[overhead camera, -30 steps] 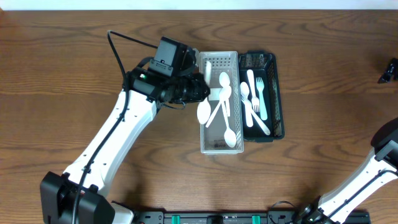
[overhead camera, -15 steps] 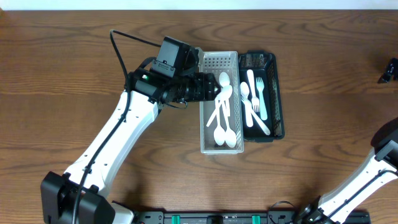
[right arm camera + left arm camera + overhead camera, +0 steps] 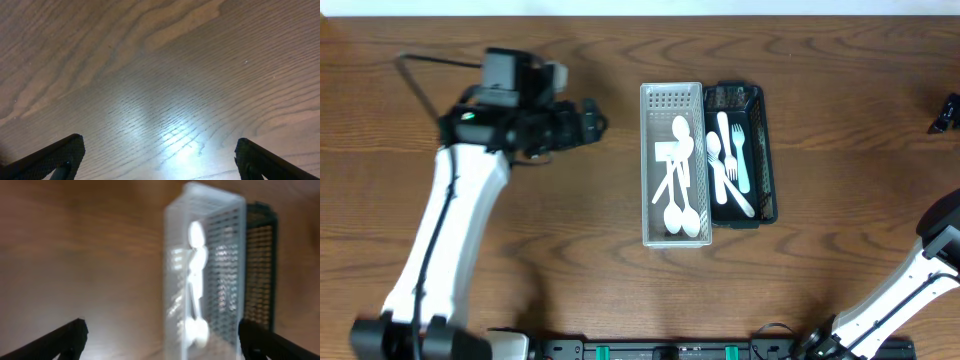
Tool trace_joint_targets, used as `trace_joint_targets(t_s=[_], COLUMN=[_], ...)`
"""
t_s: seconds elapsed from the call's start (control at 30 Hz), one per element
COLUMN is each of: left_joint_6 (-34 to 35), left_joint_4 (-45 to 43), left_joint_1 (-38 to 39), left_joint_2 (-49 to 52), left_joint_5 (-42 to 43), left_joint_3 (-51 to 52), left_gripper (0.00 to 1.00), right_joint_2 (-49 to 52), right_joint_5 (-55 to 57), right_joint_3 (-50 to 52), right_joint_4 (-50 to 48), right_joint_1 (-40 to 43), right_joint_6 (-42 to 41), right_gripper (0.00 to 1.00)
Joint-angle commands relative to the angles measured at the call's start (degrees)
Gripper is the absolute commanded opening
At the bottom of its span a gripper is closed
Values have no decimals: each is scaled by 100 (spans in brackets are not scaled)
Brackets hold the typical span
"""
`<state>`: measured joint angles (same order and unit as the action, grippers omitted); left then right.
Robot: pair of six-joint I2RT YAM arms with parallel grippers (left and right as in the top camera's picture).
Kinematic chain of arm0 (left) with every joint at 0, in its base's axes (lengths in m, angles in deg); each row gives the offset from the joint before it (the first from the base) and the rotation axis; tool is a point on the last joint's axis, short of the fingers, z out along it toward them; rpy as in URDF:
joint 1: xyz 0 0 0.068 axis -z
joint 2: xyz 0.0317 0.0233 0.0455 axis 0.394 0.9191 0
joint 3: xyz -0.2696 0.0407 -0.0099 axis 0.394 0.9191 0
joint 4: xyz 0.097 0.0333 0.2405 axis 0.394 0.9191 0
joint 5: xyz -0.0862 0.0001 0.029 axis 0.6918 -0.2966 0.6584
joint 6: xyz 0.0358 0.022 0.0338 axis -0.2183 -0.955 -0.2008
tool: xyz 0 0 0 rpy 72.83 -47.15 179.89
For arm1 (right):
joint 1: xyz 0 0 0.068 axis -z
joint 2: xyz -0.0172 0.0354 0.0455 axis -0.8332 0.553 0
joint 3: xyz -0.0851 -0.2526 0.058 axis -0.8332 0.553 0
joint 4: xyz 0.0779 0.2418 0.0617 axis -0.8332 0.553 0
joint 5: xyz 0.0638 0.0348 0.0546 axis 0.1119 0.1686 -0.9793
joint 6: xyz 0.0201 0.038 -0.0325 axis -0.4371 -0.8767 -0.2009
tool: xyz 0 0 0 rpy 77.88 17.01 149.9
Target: Pack container
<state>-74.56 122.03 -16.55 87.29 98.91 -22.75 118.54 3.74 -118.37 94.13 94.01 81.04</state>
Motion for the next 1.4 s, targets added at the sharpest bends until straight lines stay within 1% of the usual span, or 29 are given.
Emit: trace_joint_targets(t_s=[0.0, 0.07, 0.2, 0.33, 0.57, 0.67, 0.77, 1.23, 1.3, 1.37], left_joint_6=[-455, -566, -664, -662, -658, -658, -660, -667, -782, -1187], left_joint_4=[450, 739, 1150, 1764, 2859, 3259, 3440, 3438, 3392, 3311], left_joint_1=[-63, -63, -63, -63, -63, -63, -63, -63, -63, -59], left_joint_2=[-691, -1097, -2009, -2918, -4030, -4227, -4310, -4297, -4297, -4299], left_joint_5=[-935, -1231, -1226, -1228, -1222, -1222, -1222, -1246, -1241, -1241], left_joint_3=[-46, -46, -44, -44, -44, -44, -44, -44, -37, 7], left_gripper=[98, 98, 98, 98, 98, 98, 98, 98, 98, 98], right_joint_2=[37, 37, 37, 37, 37, 37, 37, 37, 37, 37], right_joint_5=[-22, -22, -22, -22, -22, -22, -22, -22, -22, -22], right_joint_3=[7, 7, 7, 7, 7, 7, 7, 7, 7, 7], right_joint_4=[4, 2, 4, 2, 4, 4, 4, 4, 4, 2], right_joint_1=[66, 66, 66, 105, 103, 109, 107, 109, 107, 103], right_joint_6=[81, 81, 81, 81, 81, 81, 81, 81, 81, 81], right_gripper=[99, 99, 99, 99, 99, 99, 99, 99, 99, 99])
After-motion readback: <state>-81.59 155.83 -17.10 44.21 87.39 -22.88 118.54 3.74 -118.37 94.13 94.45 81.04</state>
